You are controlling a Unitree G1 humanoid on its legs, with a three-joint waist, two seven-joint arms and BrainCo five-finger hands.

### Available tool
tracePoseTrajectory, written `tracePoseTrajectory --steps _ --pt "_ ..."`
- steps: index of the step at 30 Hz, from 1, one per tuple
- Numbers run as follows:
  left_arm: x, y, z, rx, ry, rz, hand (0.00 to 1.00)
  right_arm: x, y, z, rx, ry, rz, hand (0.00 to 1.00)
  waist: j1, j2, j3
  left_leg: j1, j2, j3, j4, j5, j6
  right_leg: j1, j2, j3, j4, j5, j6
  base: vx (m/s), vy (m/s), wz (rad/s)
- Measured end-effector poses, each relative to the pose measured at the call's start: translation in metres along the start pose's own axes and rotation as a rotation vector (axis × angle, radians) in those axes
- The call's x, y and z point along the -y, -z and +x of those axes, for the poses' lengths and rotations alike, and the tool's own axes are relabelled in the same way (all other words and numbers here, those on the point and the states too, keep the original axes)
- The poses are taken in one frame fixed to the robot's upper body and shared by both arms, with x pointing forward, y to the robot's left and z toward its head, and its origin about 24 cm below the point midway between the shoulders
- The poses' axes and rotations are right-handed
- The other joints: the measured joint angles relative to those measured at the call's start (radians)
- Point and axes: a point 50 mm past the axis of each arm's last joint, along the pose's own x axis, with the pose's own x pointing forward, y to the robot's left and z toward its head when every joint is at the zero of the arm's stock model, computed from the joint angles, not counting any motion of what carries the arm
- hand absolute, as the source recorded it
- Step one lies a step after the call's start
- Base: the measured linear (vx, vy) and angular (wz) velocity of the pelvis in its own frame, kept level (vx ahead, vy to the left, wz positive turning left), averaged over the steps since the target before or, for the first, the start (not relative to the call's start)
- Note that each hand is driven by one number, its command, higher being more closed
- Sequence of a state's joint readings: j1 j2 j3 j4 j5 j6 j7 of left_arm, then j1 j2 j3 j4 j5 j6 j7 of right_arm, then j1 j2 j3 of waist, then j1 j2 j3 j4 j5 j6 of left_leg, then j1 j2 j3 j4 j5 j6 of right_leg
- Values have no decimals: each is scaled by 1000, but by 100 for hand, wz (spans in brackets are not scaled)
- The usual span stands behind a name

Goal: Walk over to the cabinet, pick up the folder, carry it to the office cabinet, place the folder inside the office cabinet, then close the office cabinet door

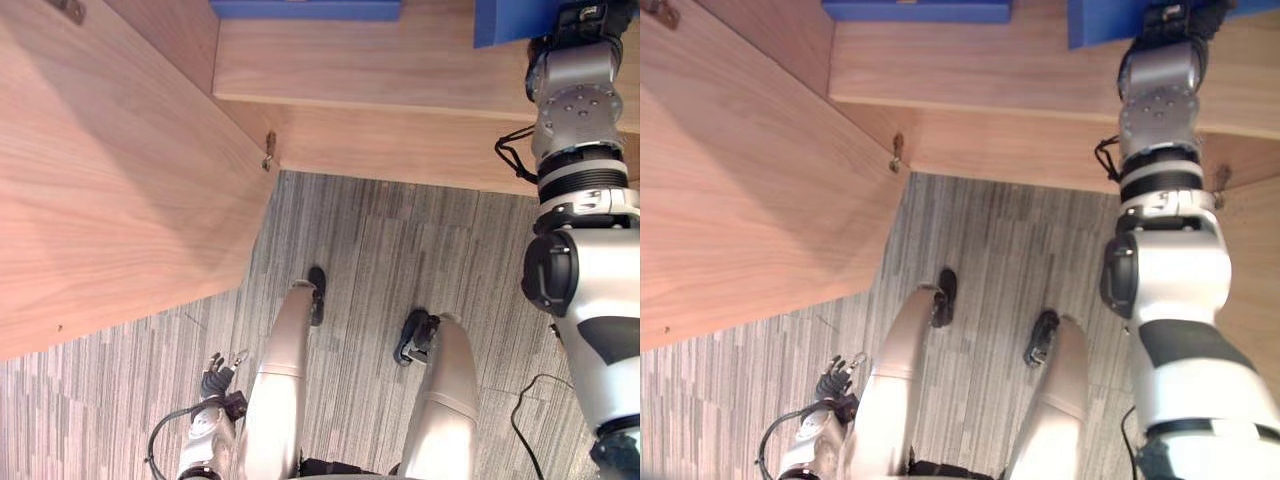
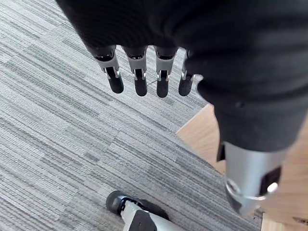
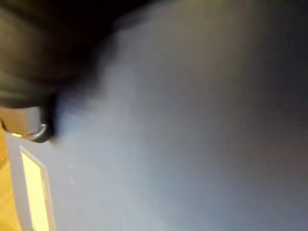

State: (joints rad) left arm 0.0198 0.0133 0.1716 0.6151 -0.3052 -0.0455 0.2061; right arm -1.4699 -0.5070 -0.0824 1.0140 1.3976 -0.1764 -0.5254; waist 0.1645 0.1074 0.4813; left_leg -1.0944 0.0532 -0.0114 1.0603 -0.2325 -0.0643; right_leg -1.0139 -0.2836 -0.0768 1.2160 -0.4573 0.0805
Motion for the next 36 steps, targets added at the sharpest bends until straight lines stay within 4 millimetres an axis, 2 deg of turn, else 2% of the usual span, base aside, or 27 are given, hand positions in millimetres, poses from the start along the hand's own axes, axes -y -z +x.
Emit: tracePoseTrajectory --steps 4,7,10,11,17,21,23,28,31,32,34,36 --pt "-2 -2 0 3 -46 -21 0 2 -18 0 68 48 185 100 -2 0 0 -15 -15 -3 11 0 0 -13 -18 -1 21 -13 1 -4 -21 12" --pt "-9 -4 0 7 -85 -34 0 -6 -41 -5 132 13 384 100 -5 0 0 -18 -24 -4 14 0 0 -14 -28 -2 28 -19 6 6 -28 9" --pt "-12 -5 0 14 -95 -38 0 -10 -56 -9 177 -20 486 100 -8 0 0 -19 -32 -5 18 0 1 -13 -34 -1 38 -26 8 12 -38 9" --pt "-11 -6 0 16 -94 -39 0 -11 -58 -10 182 -24 502 0 -7 0 0 -19 -32 -5 18 0 1 -13 -34 -1 39 -26 8 10 -44 2" --pt "-12 -7 0 21 -97 -45 0 -21 -65 -17 208 -96 511 0 -6 1 0 -19 -41 -18 14 7 -7 -8 -40 -12 46 -34 2 2 -52 7" --pt "-17 -11 1 33 -112 -56 0 -30 -64 -19 223 -174 382 0 -5 1 -1 -19 -48 -35 3 17 -13 2 -47 -32 45 -38 -3 1 -62 13" --pt "-21 -12 1 37 -129 -71 0 -41 -57 -21 225 -254 180 0 -5 1 -1 -18 -48 -38 -4 22 -16 2 -47 -34 42 -38 -3 1 -49 2" --pt "-26 -14 2 44 -143 -75 0 -40 -40 -15 200 -289 -188 0 -7 2 -1 -18 -46 -42 -17 29 -21 3 -44 -42 34 -37 -5 9 -42 1" --pt "-28 -14 2 46 -140 -80 0 -33 -21 -10 160 -306 -489 0 -6 2 -2 -18 -41 -45 -28 34 -24 3 -38 -48 23 -33 -12 20 -45 -1" --pt "-28 -14 2 46 -141 -82 0 -31 -17 -8 148 -305 -541 0 -5 2 -2 -18 -38 -45 -28 34 -24 3 -35 -48 21 -32 -13 20 -35 -6" --pt "-31 -16 2 53 -142 -81 0 -21 -4 -4 106 -295 -759 0 -8 2 -2 -18 -32 -45 -32 35 -26 3 -31 -51 16 -30 -17 16 -29 -5" --pt "-32 -17 3 60 -134 -78 0 -11 2 0 72 -274 -877 0 -9 2 -2 -16 -32 -45 -38 38 -28 3 -31 -51 14 -29 -19 0 0 0"
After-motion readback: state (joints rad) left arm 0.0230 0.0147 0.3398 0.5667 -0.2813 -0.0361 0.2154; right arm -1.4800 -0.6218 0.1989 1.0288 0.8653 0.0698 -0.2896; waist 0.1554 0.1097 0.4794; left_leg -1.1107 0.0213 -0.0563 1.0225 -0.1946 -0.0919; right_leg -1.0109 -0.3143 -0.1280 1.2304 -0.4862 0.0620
